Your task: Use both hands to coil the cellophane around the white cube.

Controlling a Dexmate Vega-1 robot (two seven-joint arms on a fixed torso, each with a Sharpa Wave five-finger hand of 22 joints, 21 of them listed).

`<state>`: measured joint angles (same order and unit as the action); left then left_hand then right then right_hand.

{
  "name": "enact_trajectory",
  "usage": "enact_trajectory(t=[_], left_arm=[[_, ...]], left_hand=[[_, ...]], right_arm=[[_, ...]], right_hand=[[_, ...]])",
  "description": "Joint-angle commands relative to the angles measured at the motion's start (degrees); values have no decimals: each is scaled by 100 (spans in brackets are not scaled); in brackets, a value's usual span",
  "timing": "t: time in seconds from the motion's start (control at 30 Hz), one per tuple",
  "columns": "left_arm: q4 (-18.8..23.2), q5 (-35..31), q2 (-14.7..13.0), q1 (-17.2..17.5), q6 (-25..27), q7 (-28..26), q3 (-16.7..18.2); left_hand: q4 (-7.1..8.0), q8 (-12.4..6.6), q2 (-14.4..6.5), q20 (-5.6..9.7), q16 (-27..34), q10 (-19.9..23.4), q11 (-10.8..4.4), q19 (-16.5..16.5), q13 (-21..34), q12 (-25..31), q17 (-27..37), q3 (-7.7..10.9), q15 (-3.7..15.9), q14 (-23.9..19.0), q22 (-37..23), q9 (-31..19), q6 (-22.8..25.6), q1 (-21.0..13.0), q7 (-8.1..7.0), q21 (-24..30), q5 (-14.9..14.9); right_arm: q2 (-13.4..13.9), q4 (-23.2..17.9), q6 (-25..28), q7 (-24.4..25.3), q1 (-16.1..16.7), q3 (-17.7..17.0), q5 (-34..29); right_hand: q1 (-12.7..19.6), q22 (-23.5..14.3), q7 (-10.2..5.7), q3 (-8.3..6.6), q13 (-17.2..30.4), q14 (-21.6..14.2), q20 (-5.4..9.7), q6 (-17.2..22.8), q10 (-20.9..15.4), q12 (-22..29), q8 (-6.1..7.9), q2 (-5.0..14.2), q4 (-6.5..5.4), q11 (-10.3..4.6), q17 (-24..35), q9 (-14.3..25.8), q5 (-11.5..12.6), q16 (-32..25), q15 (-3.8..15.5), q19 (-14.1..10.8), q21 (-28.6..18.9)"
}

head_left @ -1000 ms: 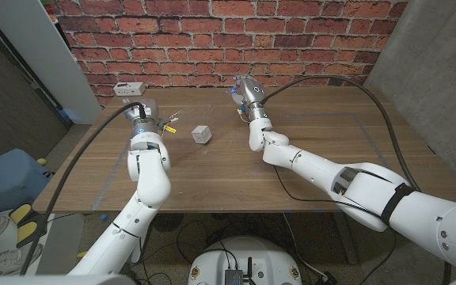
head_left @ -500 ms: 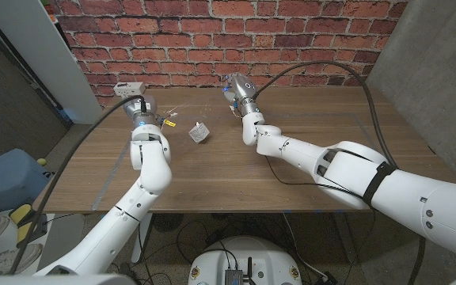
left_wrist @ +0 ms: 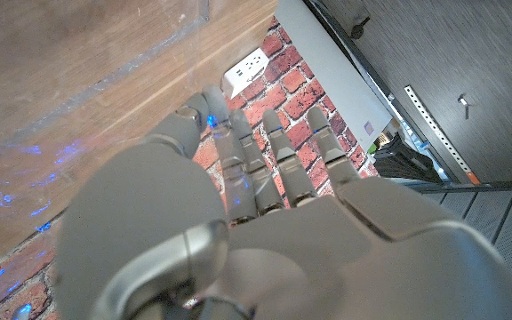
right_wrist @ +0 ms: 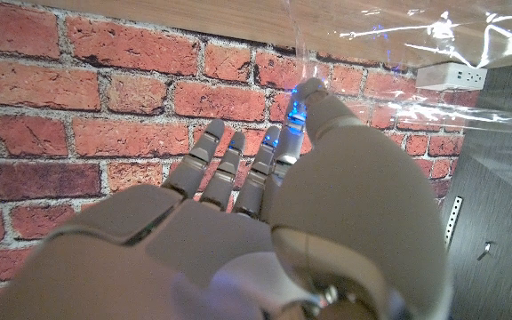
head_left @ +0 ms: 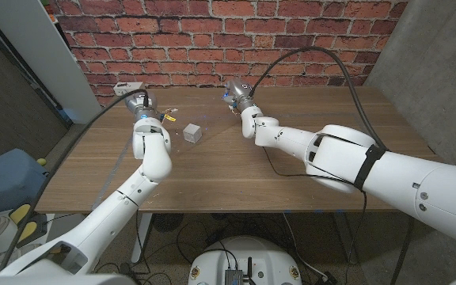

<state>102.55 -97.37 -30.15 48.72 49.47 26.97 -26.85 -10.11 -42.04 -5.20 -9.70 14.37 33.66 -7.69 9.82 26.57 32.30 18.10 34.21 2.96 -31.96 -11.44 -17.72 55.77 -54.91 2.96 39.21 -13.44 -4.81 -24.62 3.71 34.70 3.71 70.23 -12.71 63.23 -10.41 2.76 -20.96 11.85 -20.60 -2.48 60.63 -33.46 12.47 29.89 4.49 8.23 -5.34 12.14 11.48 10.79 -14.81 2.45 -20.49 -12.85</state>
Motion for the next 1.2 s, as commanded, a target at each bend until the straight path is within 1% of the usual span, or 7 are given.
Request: enact_trajectory(t=[0.03,0.23,0.4,0.67,0.87,1.1,1.2], left_arm=[[-636,7,-202,-535,193,245,-429],[-899,84,-253,-722,272,275,-628],[-1181,152,-251,-913,357,334,-810],[-1584,208,-261,-1204,491,354,-1120],[-1864,201,-272,-1425,563,420,-1366],[-2123,274,-233,-1600,684,379,-1612],[-2256,323,-201,-1684,743,328,-1709]], left_hand=[[43,-67,-54,19,9,155,-173,5,2,3,22,65,684,2,-20,-110,39,26,-58,44,-29],[40,-69,-49,20,9,155,-188,2,3,-2,26,77,695,-2,-20,-100,46,36,-63,52,-25],[37,-75,-38,15,9,171,-185,10,4,1,23,94,695,-21,-19,-88,70,46,-66,64,-22],[32,-74,-33,24,10,182,-199,9,6,1,29,104,704,-25,-18,-89,53,50,-67,73,-15],[50,-70,-46,36,32,191,-227,24,5,-1,61,85,719,-26,-17,-89,28,73,-107,88,2],[73,-22,-73,66,101,184,-229,61,8,-10,151,-8,748,-22,-16,-33,-32,105,-188,119,49],[73,6,-70,73,128,211,-234,87,-1,-7,182,-50,753,-25,-16,-10,-70,116,-240,136,68]], right_arm=[[55,-71,171,-314,-148,345,599],[92,-71,58,-14,-96,262,700],[-23,233,-188,-65,-142,50,888],[68,342,-892,558,37,-341,1041],[361,198,-1578,1131,209,-341,674],[1787,-2235,-940,-21,647,-432,-57],[2058,-2636,-1051,-752,736,-595,-78]], right_hand=[[-187,-20,-267,-11,29,-107,-43,-89,36,-46,-63,18,-70,1,54,194,-3,3,750,-71,-4],[-623,-25,-788,-34,48,-131,-140,-2042,692,-177,-1082,-35,-116,104,114,-32,5,68,606,-119,3],[-1347,-33,-820,295,57,152,-243,-3487,1298,-190,-1852,-129,-355,185,225,-45,-4,106,436,-56,36],[-1909,-40,-699,520,61,324,-259,-3978,1641,-189,-1962,-48,-608,306,308,-34,33,100,351,11,52],[-1285,-41,-711,104,51,129,-149,-2919,1225,1,-1581,423,-143,224,232,-18,59,39,440,-231,-43],[-642,-41,-897,-436,38,131,-10,-2758,1072,1,-1644,613,164,80,182,-31,83,94,681,-282,-57],[-1177,-47,-854,-293,34,296,-16,-2871,1195,-67,-1778,556,-269,149,282,-34,2,88,564,-149,-12]])
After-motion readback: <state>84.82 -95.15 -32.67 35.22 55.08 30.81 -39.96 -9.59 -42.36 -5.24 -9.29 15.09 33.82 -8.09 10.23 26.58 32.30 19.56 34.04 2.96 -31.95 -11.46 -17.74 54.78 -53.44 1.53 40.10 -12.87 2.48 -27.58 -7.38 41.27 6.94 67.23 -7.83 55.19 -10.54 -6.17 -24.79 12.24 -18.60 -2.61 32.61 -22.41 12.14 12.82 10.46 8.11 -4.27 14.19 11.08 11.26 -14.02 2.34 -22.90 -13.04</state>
